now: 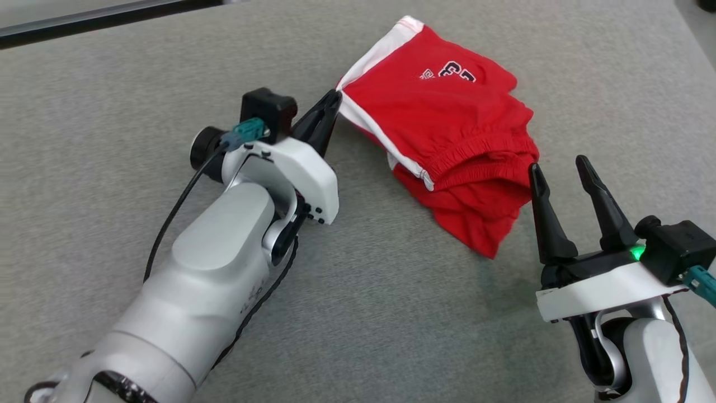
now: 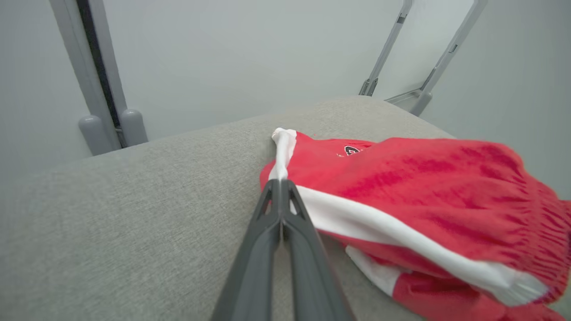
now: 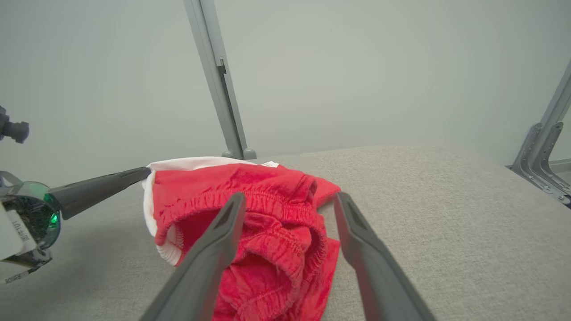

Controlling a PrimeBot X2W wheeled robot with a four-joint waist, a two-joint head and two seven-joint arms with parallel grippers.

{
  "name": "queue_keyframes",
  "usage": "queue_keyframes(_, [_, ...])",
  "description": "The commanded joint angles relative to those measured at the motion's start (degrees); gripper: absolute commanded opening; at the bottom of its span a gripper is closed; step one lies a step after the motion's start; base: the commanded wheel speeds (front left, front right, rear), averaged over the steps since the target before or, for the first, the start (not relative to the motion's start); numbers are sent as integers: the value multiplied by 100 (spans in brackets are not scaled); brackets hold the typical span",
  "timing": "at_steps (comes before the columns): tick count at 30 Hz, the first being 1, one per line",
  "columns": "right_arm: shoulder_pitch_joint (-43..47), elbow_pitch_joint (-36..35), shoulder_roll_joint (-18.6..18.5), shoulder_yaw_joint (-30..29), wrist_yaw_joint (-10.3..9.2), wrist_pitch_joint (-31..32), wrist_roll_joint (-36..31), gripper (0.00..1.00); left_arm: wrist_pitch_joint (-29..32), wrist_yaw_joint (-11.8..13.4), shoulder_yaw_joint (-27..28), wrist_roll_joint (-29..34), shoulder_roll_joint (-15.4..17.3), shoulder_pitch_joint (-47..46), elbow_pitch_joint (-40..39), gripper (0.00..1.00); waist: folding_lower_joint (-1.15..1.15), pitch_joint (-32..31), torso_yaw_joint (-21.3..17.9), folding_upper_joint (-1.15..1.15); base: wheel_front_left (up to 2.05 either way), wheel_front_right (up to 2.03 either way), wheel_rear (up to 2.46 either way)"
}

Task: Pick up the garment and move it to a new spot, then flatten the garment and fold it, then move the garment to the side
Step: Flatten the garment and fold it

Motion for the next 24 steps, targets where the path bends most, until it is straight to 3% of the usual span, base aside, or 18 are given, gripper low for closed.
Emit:
queue_keyframes(1, [68,-56,-49,-40,0,53,-20,100,-98,16,80,-10,105,152,-68,0,0,-145,257,0,0,0,0])
queue_keyframes(6, [198,-234,-59,-161,0,223,-98,100,-237,204,462,-70,426,810,-793,0,0,-308,639,0,0,0,0])
queue_keyframes(14, [458,-417,-54,-293,0,438,-114,100,-249,991,1245,308,1106,2763,-3057,0,0,-573,1079,0,0,0,0])
queue_keyframes(20, [628,-516,-102,-326,0,552,-117,100,-164,1499,1177,377,1463,3962,-4246,0,0,-702,1255,0,0,0,0])
queue_keyframes(24, [719,-538,-125,-299,0,617,-120,100,54,1656,982,336,1520,4370,-4772,0,0,-814,1262,0,0,0,0])
